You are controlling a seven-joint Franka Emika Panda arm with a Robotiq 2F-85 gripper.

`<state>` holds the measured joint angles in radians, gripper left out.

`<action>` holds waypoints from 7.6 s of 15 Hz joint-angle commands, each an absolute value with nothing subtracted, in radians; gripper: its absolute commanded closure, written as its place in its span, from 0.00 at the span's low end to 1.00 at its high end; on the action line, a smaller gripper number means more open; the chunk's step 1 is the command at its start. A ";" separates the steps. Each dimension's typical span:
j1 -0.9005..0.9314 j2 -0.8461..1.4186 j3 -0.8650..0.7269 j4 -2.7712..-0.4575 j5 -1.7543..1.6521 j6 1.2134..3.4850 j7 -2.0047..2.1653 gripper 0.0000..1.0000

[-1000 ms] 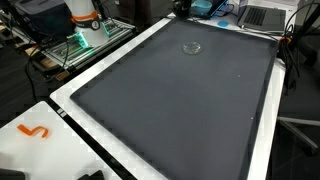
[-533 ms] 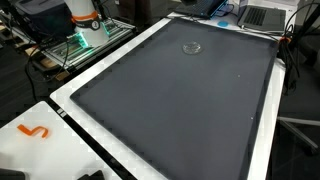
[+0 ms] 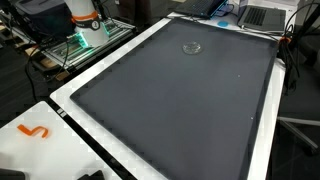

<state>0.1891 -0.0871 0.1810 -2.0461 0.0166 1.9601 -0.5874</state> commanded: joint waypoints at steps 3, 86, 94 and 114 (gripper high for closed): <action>0.200 -0.086 0.183 -2.012 0.001 1.927 -0.573 0.44; 0.206 0.595 0.177 -1.865 -0.351 1.925 -0.524 0.69; 0.207 0.600 0.178 -1.853 -0.361 1.917 -0.525 0.69; 0.198 0.583 0.169 -1.852 -0.360 1.872 -0.532 0.69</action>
<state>0.2023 0.5535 0.1808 -1.8358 -0.3255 1.8825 -0.5580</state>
